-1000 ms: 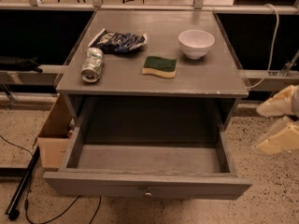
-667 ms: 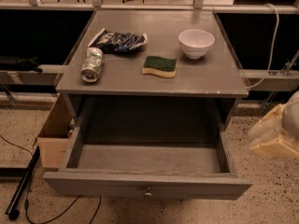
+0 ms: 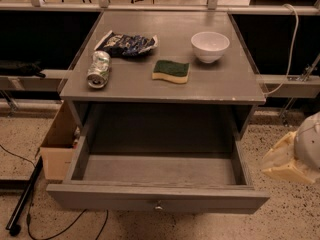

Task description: Close top drawer

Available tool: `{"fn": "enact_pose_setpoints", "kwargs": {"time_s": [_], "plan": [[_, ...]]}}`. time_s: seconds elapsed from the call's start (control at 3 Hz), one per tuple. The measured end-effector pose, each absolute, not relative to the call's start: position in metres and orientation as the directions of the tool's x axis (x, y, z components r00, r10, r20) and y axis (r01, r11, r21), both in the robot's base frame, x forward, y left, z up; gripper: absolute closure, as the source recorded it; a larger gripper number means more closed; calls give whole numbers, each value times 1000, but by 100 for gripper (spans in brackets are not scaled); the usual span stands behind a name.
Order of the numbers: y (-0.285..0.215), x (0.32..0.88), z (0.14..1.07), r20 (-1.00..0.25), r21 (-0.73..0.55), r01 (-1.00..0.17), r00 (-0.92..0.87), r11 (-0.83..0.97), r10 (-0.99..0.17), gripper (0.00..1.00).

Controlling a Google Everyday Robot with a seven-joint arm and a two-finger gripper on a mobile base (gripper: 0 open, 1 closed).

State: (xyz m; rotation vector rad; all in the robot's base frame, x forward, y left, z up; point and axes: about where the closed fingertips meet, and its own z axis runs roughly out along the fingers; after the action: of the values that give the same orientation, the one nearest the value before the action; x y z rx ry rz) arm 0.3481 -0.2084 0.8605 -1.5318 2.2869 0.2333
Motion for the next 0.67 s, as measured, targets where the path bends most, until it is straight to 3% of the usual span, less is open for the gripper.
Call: {"fn": "enact_pose_setpoints", "kwargs": {"time_s": [0.67], "plan": [[-202,334,834,-403,-18,-924,-342,381,-849,100]]}}
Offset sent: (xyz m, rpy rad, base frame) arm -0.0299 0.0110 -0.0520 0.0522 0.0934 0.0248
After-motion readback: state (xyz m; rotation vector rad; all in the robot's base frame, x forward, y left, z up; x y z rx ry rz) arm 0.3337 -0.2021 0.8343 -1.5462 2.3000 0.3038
